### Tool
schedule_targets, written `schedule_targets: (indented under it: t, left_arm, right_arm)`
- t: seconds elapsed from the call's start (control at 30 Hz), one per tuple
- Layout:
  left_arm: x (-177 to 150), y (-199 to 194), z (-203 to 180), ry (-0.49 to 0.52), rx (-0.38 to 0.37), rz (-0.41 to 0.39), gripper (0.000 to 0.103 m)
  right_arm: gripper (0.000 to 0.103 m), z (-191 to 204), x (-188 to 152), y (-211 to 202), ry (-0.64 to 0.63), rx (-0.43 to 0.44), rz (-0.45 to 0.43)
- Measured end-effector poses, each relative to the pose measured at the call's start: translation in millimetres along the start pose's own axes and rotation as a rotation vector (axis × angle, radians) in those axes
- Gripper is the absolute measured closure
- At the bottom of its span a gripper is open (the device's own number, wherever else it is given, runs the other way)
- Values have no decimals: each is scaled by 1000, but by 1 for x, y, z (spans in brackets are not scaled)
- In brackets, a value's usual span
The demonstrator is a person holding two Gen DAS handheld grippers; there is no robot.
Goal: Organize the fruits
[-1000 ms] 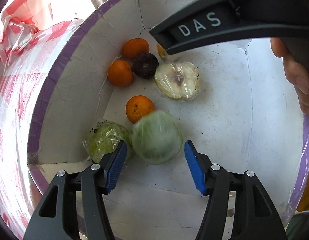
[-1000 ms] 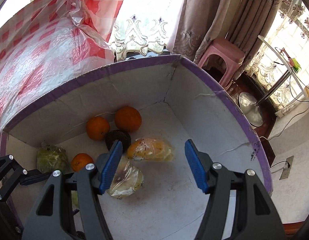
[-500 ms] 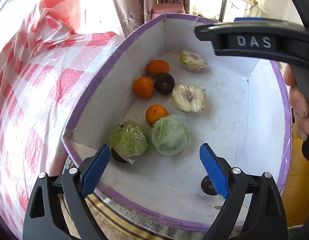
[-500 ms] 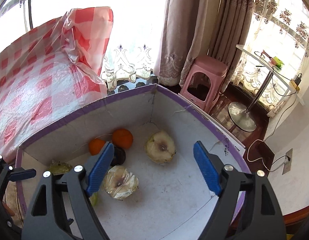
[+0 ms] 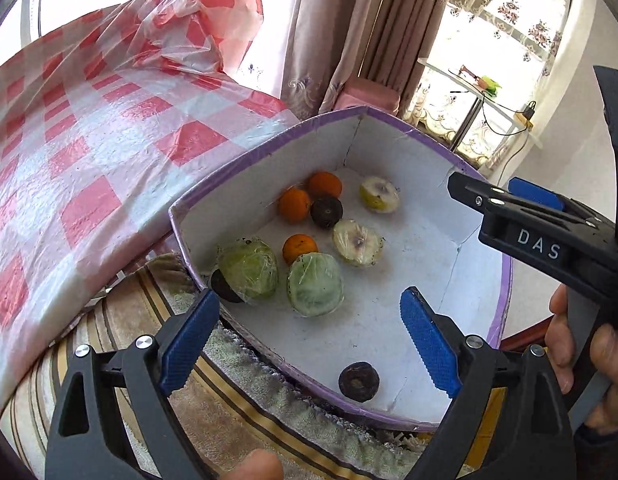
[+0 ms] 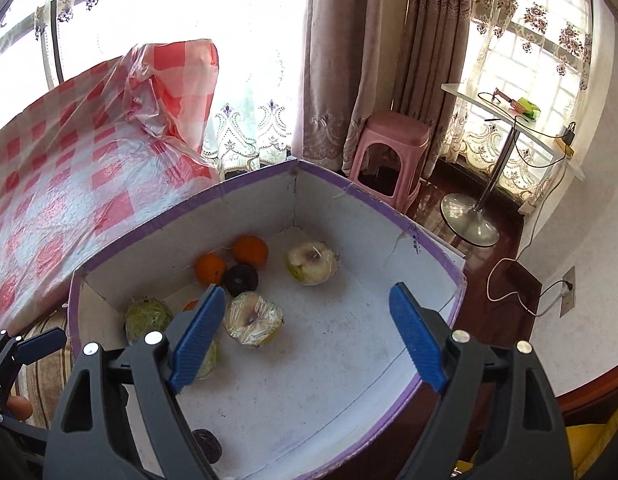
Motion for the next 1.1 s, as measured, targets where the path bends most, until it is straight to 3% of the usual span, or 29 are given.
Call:
schedule_targets:
  t: [0.13,0.37,0.8,1.1]
  left_arm:
    - [-2,0,11,-48,40,-10,5]
    - [-6,2,28,-146,-48,-4,5]
    - [-5,1,12,-67,-30,-15,5]
    - [-6,1,10,-54,-30,-18,5]
  right_arm:
    - [19,5,-1,-1,-20,-12,-17]
    - [19,9,-3,8,-28,-10,-1]
    - [19,14,-7,14,-44,13,17]
    - [19,16,-9,16,-69,-22,13]
Point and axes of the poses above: each gripper's, at about its wrist camera, not at the fingertips, and y roughly the way its jaws point, z to its left, x to its top, the point moved 5 cm from there along y, roughly the way its jaws point, and after that the axes turned 11 degrees about -x, right-handed, at the moved point
